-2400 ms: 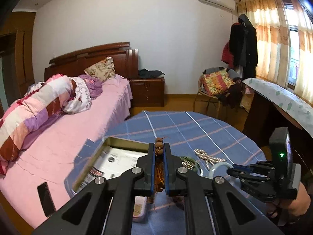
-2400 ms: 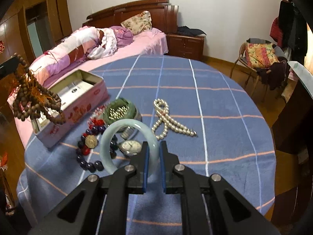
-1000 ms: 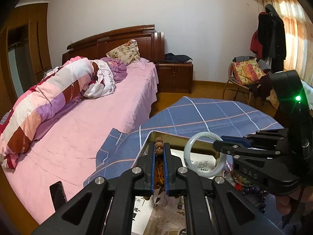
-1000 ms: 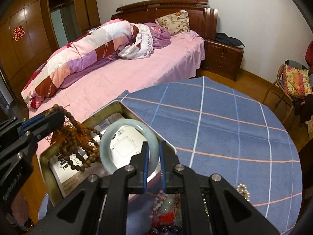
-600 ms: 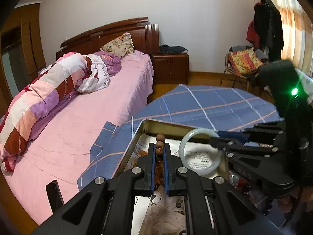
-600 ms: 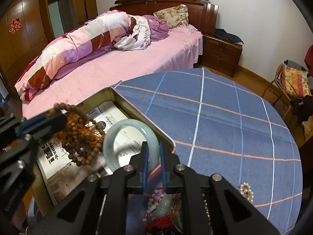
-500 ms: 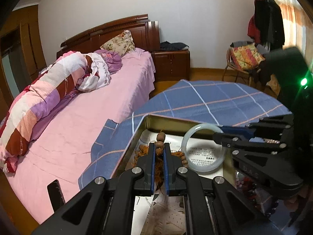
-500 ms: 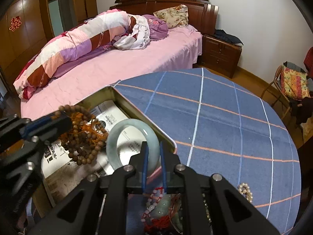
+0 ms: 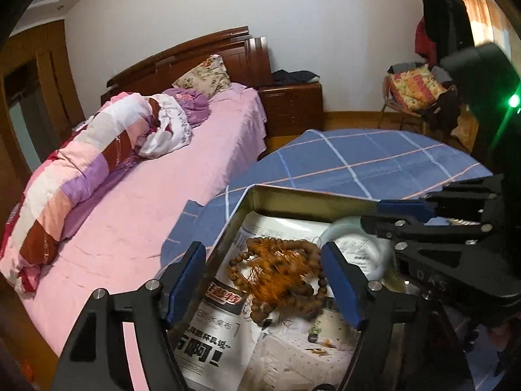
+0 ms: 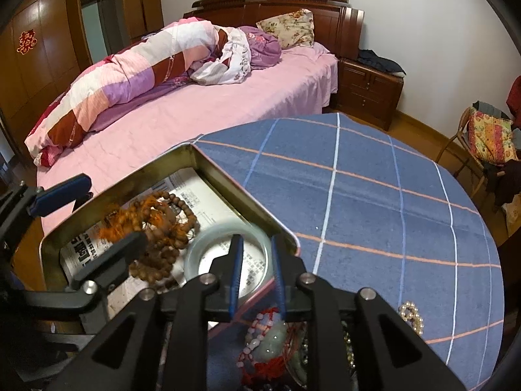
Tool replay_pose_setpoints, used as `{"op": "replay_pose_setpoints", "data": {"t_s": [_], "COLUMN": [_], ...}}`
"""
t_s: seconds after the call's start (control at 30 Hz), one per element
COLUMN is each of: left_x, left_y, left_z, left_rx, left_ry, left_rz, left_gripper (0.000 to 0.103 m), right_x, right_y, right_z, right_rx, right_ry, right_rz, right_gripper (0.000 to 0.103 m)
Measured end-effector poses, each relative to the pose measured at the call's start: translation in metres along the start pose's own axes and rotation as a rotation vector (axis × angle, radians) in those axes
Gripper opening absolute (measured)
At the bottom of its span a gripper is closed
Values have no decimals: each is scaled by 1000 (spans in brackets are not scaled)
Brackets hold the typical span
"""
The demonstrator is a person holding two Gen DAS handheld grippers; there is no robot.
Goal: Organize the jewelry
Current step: 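Lower the bead strand into the tin with the left tool while the right tool drops the jade bangle in, then open both tools and withdraw them from the tin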
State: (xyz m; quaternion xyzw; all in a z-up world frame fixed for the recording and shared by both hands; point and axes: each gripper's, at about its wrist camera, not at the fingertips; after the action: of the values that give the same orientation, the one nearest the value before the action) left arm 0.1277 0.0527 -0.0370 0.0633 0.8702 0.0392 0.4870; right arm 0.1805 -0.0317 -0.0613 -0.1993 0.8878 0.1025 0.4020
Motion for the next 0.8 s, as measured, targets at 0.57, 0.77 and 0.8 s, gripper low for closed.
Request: {"op": "replay_pose_setpoints", "data": {"t_s": [0.57,0.77,0.8], "left_x": [12,18,19], "left_y": [-5,-31,-33], "left_z": [-41,-58,-60], "left_rx": [2,17,17], "left_ry": [-22,-27,-27], "left_rz": [-126,-104,-100], "left_gripper": [74,74,74], "right_x": [29,61,68], "right_y": [-49,-71,-75], "right_z": [-66,-86,-90], "right_rx": [25,54,63], "right_ry": [-84,-74,-72], "right_rz": [86,124,135], "right_gripper": [67,71,71]}}
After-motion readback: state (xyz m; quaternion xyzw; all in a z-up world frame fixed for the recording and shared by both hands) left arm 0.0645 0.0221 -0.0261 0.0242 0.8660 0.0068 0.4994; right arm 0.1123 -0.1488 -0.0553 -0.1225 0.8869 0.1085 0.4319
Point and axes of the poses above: each gripper's, at about its wrist camera, not at the fingertips, and z roughly the way its jaws point, y to its left, x to its underside, and after that the axes turned 7 degrees about -y, right-handed
